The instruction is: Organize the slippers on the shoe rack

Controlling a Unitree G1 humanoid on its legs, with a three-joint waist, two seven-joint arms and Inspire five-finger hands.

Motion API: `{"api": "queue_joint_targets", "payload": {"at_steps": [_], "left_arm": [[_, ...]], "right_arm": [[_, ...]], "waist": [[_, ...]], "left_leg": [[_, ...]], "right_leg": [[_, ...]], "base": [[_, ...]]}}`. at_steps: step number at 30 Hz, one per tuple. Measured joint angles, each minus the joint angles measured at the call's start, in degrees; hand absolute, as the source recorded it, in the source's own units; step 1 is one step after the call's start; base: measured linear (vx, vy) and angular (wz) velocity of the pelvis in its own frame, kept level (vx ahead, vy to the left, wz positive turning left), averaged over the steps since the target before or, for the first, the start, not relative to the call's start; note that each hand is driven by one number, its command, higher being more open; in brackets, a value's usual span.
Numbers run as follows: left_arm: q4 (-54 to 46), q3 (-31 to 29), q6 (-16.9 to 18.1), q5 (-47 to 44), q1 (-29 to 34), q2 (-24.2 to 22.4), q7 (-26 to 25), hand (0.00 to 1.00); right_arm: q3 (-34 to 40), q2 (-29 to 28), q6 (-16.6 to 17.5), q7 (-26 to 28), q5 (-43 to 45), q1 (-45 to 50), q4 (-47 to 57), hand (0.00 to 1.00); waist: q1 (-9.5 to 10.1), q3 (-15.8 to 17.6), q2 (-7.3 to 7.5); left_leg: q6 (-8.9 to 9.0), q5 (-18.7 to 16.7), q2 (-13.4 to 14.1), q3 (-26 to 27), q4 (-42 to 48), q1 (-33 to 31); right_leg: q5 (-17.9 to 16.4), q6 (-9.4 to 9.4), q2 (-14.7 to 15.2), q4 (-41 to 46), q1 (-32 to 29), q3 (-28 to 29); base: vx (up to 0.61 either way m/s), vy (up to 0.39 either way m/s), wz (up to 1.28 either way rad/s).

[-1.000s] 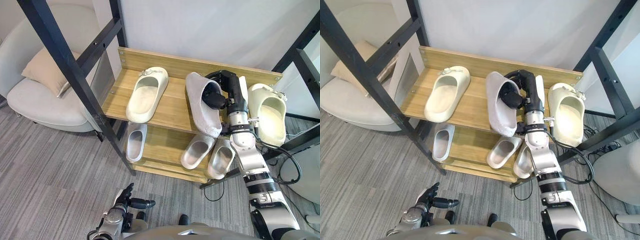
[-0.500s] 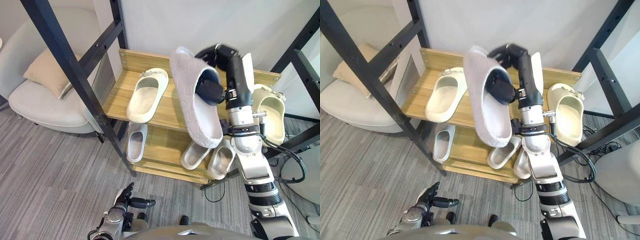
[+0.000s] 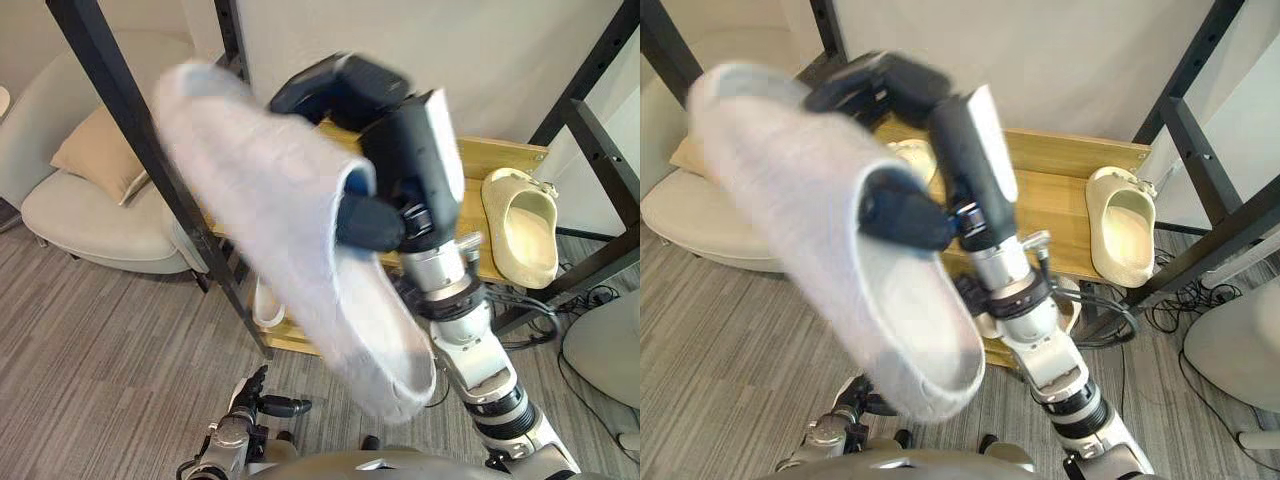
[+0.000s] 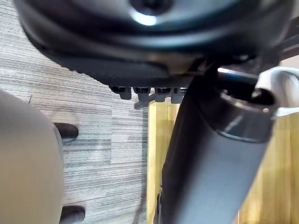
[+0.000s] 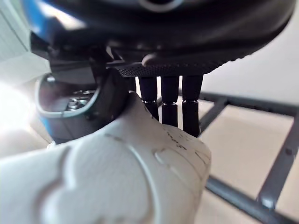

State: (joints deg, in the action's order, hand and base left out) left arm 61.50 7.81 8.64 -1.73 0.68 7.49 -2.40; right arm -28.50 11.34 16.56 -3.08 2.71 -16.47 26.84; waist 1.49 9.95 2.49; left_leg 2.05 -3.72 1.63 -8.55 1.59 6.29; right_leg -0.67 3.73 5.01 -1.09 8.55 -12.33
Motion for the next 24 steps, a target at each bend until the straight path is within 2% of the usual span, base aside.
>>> {"api": "queue_joint_targets", "payload": {"at_steps": [7, 12, 14, 17, 18, 22, 23, 24], "left_arm": [[1.08, 1.08, 0.03, -1.39, -1.04, 0.12, -0.09, 1.00], [1.59, 2.53, 0.17, -3.23, -1.65, 0.47, -0.08, 1.00], [1.52, 2.48, 0.74, -5.12, -2.34, 0.60, -0.25, 1.00], [0.70, 2.50, 1.39, -7.03, -4.69, 0.28, -0.84, 1.00], [0.42, 2.49, 1.63, -8.06, -5.92, 0.12, -0.94, 1.00], [-0.48, 2.46, 2.45, -12.40, -8.83, 0.27, -1.03, 1.00], [-0.81, 2.39, 2.73, -12.99, -8.99, 0.31, -1.05, 1.00], [-1.47, 2.32, 3.29, -13.65, -9.13, 0.38, -1.06, 1.00]], "right_arm": [[-7.58, 0.11, -1.17, 8.24, 11.04, 3.09, -6.61, 0.00], [-12.23, 2.33, -3.09, 11.80, 13.02, 7.12, -12.69, 0.00], [-13.04, 3.15, -3.98, 12.04, 11.91, 7.74, -15.40, 0.00], [-12.98, 3.96, -4.56, 11.84, 8.50, 7.69, -18.00, 0.00], [-13.01, 4.49, -4.58, 11.74, 7.45, 7.45, -18.63, 0.00], [-12.36, 4.80, -5.09, 10.98, 2.94, 6.90, -21.54, 0.00], [-12.15, 4.83, -5.17, 10.80, 1.70, 6.92, -21.75, 0.00], [-11.77, 4.92, -5.20, 10.41, 0.39, 6.92, -21.99, 0.00]], "waist": [[1.23, -0.03, -0.03], [1.55, 0.04, -0.11], [2.07, 1.56, -0.38], [3.48, 5.79, -1.53], [3.70, 7.95, -2.09], [3.73, 12.03, -2.69], [3.73, 12.48, -2.75], [3.74, 13.02, -2.81]], "left_leg": [[0.11, 0.07, -0.35, -2.17, 0.46, -0.59], [0.42, 0.00, -1.08, -5.63, 2.45, -2.96], [1.37, -0.74, -1.57, -6.53, 6.35, -5.76], [2.01, -3.80, -2.09, -7.15, 15.48, -11.49], [2.16, -5.53, -2.58, -7.65, 20.13, -15.09], [3.04, -9.73, -3.47, -7.91, 31.67, -24.38], [2.86, -10.24, -3.49, -7.89, 33.05, -25.43], [3.49, -11.01, -3.48, -7.89, 34.93, -27.21]], "right_leg": [[-0.67, 0.10, 0.20, 0.34, 0.50, -2.14], [-2.80, 0.16, 0.88, 3.22, -0.41, -5.55], [-4.60, -0.18, 1.56, 7.56, -2.77, -6.44], [-8.55, -0.69, 2.80, 17.25, -8.10, -6.74], [-10.66, -1.08, 3.53, 22.92, -11.91, -6.91], [-15.85, -2.04, 5.26, 35.64, -21.23, -6.43], [-16.46, -2.42, 5.36, 37.06, -22.25, -6.28], [-17.18, -2.57, 5.46, 39.08, -24.06, -6.08]], "base": [[0.01, -0.020, 0.15], [0.01, -0.041, 0.38], [-0.03, -0.022, 0.33], [-0.14, -0.006, 0.16], [-0.22, -0.008, 0.18], [-0.25, -0.023, 0.05], [-0.22, -0.026, -0.04], [-0.15, -0.019, -0.04]]}}
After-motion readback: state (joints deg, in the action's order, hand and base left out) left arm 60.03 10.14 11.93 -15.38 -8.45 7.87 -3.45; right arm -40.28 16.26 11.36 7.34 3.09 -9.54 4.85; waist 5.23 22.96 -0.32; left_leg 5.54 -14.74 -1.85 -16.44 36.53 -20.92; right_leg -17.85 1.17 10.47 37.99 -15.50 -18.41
